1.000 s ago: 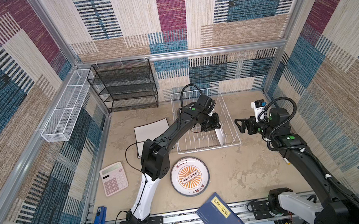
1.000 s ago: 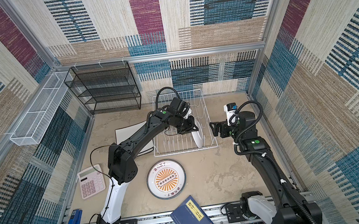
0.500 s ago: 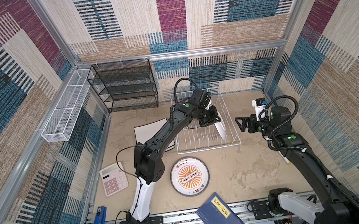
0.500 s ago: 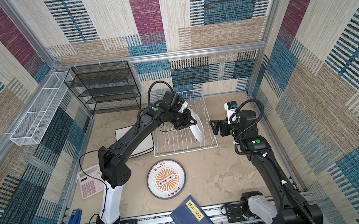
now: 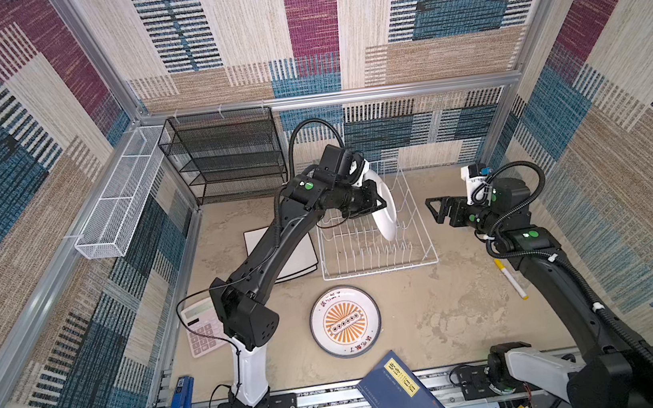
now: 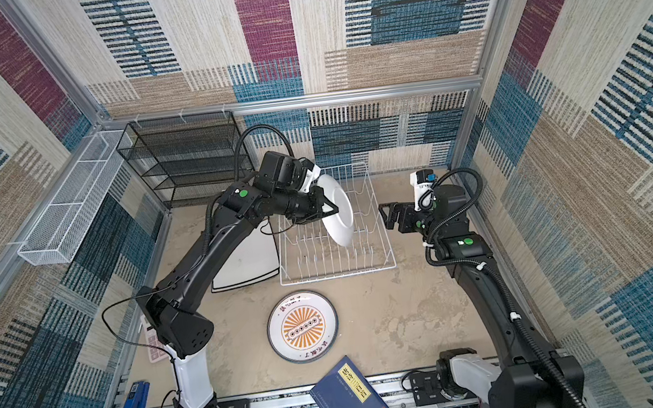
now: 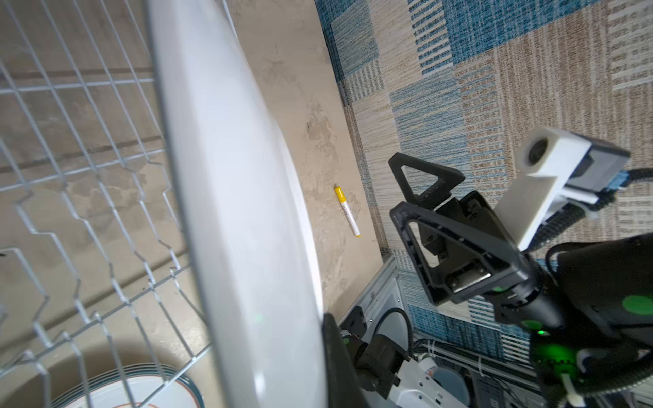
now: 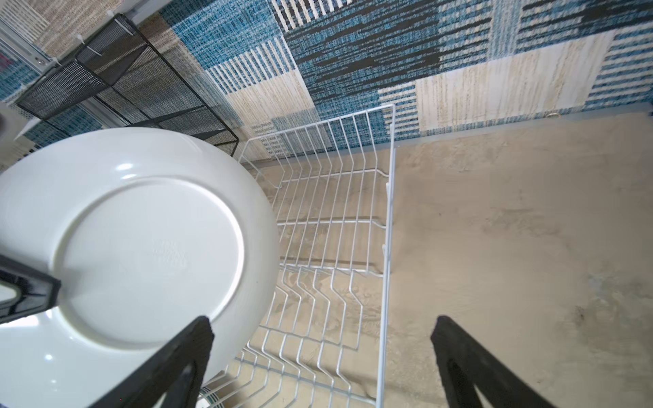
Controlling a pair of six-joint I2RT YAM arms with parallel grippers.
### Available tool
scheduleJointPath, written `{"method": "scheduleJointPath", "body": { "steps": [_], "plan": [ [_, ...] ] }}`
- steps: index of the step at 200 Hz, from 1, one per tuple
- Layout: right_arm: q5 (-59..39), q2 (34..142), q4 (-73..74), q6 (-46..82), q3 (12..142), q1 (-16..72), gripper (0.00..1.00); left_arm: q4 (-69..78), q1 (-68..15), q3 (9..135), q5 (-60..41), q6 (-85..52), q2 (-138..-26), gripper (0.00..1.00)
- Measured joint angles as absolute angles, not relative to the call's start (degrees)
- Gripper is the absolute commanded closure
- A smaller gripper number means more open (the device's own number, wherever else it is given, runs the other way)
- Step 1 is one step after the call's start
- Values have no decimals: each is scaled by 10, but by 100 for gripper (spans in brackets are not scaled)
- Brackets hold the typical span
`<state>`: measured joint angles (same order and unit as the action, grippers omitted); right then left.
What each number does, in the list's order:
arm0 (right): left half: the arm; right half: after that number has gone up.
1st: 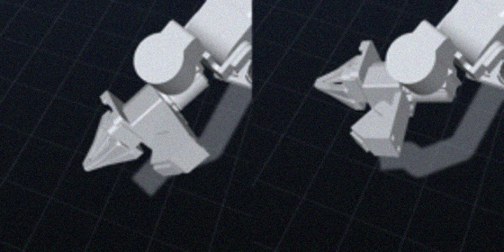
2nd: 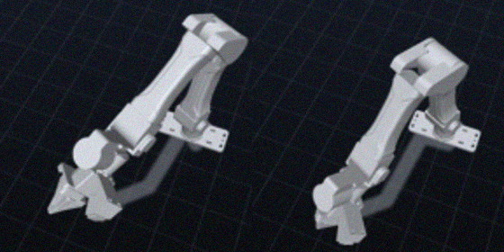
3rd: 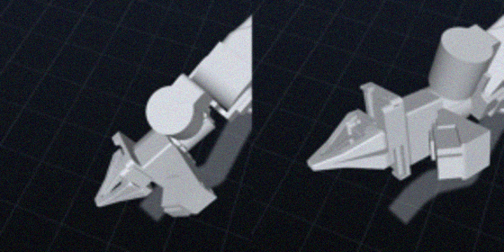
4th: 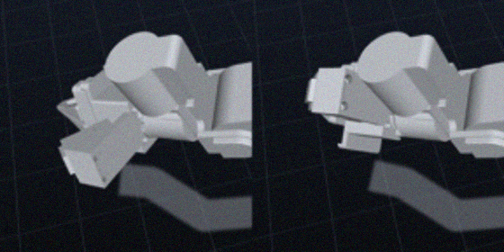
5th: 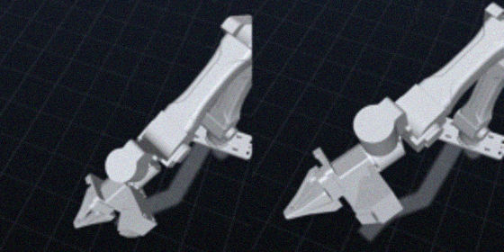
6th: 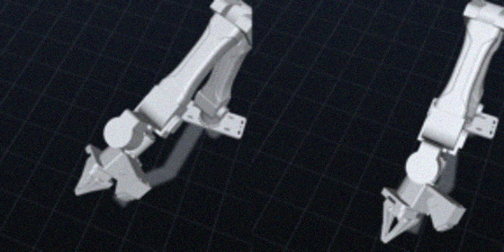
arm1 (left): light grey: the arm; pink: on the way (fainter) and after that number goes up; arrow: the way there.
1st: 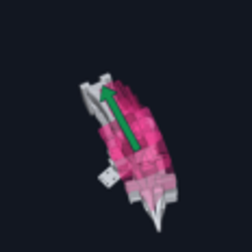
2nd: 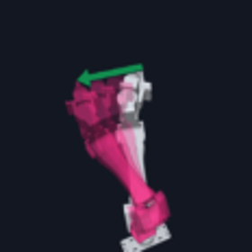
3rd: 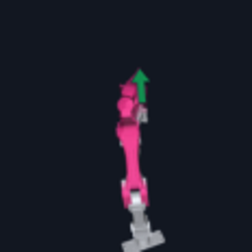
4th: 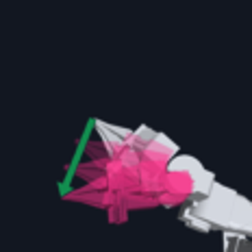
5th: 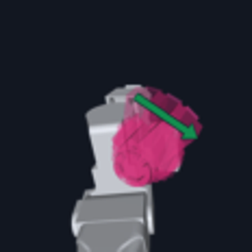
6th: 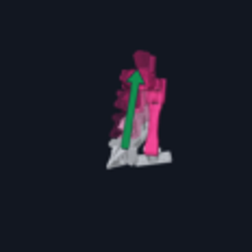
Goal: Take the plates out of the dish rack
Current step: 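Lift the last plate up out of the rack with the left gripper, then close the right gripper on the plate rim while the left gripper holds it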
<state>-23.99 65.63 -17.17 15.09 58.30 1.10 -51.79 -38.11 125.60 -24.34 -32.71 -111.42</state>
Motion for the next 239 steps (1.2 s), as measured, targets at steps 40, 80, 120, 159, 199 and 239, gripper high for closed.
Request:
{"method": "scheduleJointPath", "body": {
  "steps": [40, 80, 120, 159, 199, 239],
  "plan": [
    [-328, 714, -182, 210, 652, 11, 0, -561, -382, 1240, -189, -201, -1066, 100],
    [-422, 763, -182, 259, 725, 11, 0, -580, -393, 1188, -104, -62, -1013, 100],
    [-466, 782, -175, 294, 756, 14, 2, -571, -433, 1092, -2, 61, -976, 100],
    [-469, 801, -183, 301, 771, 31, 4, -516, -474, 1019, 107, 147, -946, 100],
    [-467, 809, -199, 301, 771, 54, 5, -415, -524, 918, 187, 243, -909, 100],
    [-462, 829, -218, 300, 772, 77, 11, -324, -552, 860, 268, 317, -896, 100]
  ]
}}
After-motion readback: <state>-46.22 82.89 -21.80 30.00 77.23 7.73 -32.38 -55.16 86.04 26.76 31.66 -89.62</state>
